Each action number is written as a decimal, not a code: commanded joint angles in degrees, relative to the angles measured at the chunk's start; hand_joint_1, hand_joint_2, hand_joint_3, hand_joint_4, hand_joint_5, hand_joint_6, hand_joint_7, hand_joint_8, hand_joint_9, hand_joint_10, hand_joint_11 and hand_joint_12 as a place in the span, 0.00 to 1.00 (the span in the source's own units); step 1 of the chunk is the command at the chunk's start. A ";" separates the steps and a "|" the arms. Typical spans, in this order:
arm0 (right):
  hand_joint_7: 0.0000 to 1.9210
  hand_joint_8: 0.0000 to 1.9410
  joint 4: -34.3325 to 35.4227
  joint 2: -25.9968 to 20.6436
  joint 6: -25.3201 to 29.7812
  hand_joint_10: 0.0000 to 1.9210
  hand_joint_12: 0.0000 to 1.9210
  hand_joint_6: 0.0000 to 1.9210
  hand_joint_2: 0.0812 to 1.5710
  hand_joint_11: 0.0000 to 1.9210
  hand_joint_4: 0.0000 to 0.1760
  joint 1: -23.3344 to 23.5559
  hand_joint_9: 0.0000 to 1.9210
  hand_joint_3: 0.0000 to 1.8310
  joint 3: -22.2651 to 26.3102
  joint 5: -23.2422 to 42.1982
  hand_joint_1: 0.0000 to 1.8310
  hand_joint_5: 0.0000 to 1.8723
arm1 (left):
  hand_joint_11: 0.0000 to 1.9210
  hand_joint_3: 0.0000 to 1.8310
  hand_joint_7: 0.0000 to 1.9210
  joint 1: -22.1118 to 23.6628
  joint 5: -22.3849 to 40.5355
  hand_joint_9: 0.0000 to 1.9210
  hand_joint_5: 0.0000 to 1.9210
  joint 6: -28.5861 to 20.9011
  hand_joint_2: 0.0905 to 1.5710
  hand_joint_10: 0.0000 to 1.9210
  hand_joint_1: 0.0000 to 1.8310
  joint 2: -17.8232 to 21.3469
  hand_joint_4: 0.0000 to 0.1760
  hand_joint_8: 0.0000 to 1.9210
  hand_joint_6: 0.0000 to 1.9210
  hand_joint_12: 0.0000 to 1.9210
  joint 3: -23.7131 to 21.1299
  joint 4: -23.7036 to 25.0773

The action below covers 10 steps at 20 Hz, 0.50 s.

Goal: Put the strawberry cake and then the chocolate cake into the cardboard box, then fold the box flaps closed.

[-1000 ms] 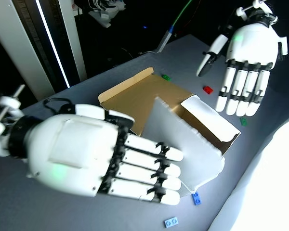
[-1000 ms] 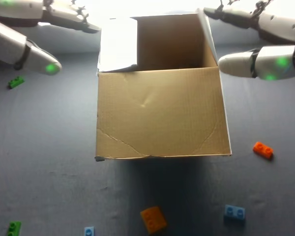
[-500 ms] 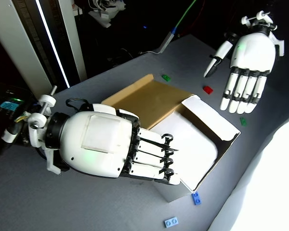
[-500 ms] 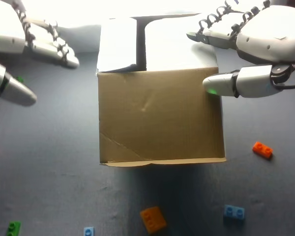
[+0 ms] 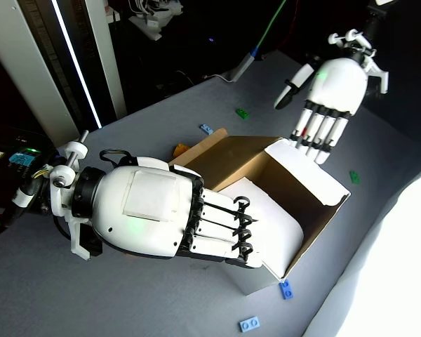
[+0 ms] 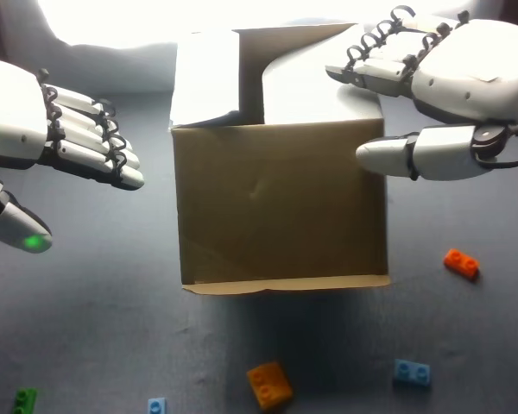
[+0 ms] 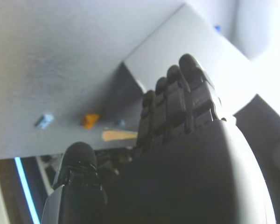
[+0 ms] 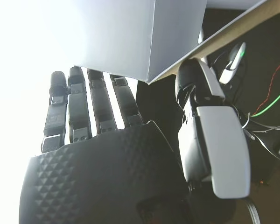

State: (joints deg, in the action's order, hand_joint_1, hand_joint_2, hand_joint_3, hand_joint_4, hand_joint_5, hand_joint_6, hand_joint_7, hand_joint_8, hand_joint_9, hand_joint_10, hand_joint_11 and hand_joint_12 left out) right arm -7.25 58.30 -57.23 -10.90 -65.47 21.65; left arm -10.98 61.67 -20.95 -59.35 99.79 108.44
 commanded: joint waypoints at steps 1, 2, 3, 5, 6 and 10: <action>0.10 0.00 0.44 -1.11 0.41 0.00 0.19 0.00 0.79 0.00 0.00 0.98 0.08 0.00 0.34 5.41 0.00 0.06 | 0.00 0.00 0.08 -0.02 0.63 0.09 0.07 0.58 0.78 0.00 0.00 0.91 0.00 0.00 0.00 0.32 -0.28 -5.19; 0.10 0.00 0.44 -1.84 1.05 0.00 0.19 0.00 0.79 0.00 0.00 1.39 0.08 0.00 0.87 5.44 0.00 0.06 | 0.00 0.00 0.08 -0.73 0.88 0.09 0.07 1.86 0.79 0.00 0.00 1.35 0.00 0.00 0.00 0.32 -0.99 -6.37; 0.10 0.00 0.44 -2.57 1.60 0.00 0.18 0.00 0.79 0.00 0.00 1.83 0.08 0.00 1.44 5.45 0.00 0.06 | 0.00 0.00 0.07 -1.28 1.27 0.08 0.06 2.38 0.79 0.00 0.00 1.71 0.01 0.00 0.00 0.32 -1.68 -6.96; 0.10 0.00 1.02 -4.49 2.39 0.00 0.18 0.00 0.79 0.00 0.00 2.43 0.08 0.00 2.91 5.35 0.00 0.05 | 0.00 0.00 0.08 -2.17 2.36 0.09 0.07 2.67 0.78 0.00 0.00 2.23 0.01 0.00 0.00 0.34 -3.03 -8.01; 0.09 0.00 1.53 -5.18 2.40 0.00 0.18 0.00 0.79 0.00 0.00 2.66 0.08 0.00 3.44 5.17 0.00 0.05 | 0.00 0.00 0.08 -2.66 2.66 0.09 0.07 2.86 0.78 0.00 0.00 2.41 0.01 0.00 0.00 0.34 -3.43 -8.54; 0.09 0.00 3.22 -10.33 3.07 0.00 0.18 0.00 0.78 0.00 0.00 2.85 0.08 0.00 6.56 3.61 0.00 0.06 | 0.00 0.00 0.08 -4.62 4.09 0.09 0.06 3.43 0.78 0.00 0.00 3.38 0.00 0.00 0.00 0.33 -6.24 -10.50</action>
State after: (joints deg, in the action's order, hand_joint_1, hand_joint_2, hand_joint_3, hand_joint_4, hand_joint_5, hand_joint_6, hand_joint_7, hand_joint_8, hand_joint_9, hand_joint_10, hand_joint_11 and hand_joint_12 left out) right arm -4.67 48.66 -54.57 -8.73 -58.78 19.00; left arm -16.10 64.45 -17.72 -56.55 93.23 102.15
